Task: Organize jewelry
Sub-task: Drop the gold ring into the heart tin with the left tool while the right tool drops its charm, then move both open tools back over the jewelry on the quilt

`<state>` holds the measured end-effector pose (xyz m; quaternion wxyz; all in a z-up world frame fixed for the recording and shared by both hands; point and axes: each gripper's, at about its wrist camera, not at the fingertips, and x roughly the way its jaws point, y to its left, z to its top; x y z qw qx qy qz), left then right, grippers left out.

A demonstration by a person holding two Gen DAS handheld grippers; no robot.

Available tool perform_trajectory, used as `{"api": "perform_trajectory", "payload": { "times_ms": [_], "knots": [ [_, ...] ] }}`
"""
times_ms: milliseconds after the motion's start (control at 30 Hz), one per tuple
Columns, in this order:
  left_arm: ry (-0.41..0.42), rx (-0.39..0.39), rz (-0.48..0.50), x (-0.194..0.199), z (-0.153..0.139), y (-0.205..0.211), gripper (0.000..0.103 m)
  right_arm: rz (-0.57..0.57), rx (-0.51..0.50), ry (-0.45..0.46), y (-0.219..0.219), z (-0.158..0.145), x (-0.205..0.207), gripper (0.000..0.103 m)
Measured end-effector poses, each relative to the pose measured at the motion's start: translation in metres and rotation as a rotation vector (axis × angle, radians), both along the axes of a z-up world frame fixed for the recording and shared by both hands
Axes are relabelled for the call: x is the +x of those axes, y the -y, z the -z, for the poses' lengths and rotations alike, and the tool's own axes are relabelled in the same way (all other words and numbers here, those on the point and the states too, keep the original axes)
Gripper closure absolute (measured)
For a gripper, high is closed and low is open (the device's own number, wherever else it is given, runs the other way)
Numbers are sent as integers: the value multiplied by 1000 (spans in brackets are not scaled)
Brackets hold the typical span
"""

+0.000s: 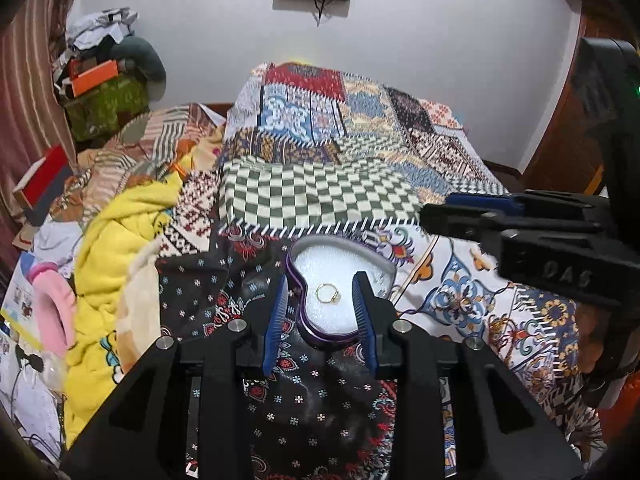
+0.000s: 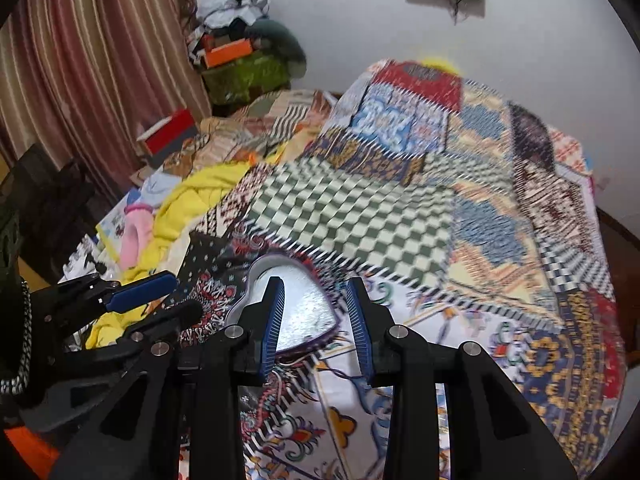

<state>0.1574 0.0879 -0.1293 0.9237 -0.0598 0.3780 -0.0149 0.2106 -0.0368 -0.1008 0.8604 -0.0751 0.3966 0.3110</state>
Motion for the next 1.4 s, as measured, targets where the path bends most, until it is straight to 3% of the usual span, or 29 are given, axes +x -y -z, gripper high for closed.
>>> {"api": "perform_trajectory", "payload": {
  "times_ms": [267,567,967,1400],
  "knots": [
    [48,26,30,-15,-23,20,62,80,-19,97,44,-25,-19,73],
    [27,37,119,-16,-23,58,59,152,-79,105,90,-16,-32,73],
    [-88,37,235,-7,12,105,58,217,-128,-27,140,33,-37,73],
    [-250,4,356,10,69,147,58,206,-143,-109,147,64,-36,72]
  ]
}}
